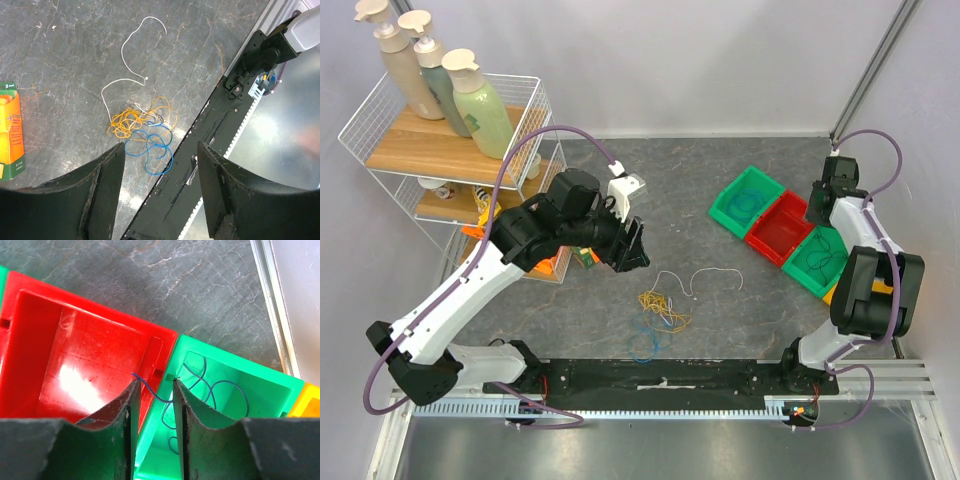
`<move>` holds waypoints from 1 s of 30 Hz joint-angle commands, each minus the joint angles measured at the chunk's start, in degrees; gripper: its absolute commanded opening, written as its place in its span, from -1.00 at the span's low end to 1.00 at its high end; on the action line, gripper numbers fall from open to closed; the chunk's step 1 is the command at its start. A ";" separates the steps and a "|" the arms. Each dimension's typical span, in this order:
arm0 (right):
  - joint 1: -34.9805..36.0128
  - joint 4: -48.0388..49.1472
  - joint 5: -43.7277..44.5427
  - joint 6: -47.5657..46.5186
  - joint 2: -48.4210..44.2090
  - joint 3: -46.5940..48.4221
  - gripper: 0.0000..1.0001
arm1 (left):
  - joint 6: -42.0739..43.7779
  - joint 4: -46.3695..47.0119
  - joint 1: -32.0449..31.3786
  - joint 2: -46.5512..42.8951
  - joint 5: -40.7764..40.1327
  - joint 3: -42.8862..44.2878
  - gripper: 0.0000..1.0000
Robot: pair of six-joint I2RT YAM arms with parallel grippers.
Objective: Untangle the cables
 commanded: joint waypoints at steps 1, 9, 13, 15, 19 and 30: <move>-0.10 1.62 3.63 0.49 2.12 2.18 -0.33 | -1.54 0.03 -0.25 -1.42 0.29 1.65 0.31; -0.62 1.18 5.56 1.11 -1.12 2.09 -0.93 | -1.54 -0.06 -0.33 -1.33 0.12 1.39 0.31; -3.51 -0.05 3.81 4.17 -3.85 1.40 -1.00 | -1.37 -0.06 -0.25 -1.07 0.03 1.57 0.31; -5.54 -0.48 1.62 6.46 -4.47 -0.01 -1.00 | -1.19 -0.23 -0.25 -0.89 -0.15 1.74 0.31; -7.13 -0.31 -2.25 8.49 -3.51 -4.66 -1.00 | -0.84 -0.24 -0.25 -0.81 -0.41 1.65 0.31; -7.04 -1.53 -5.07 7.18 -4.47 -3.54 -0.60 | -0.40 -0.68 -0.25 0.33 0.11 1.92 0.31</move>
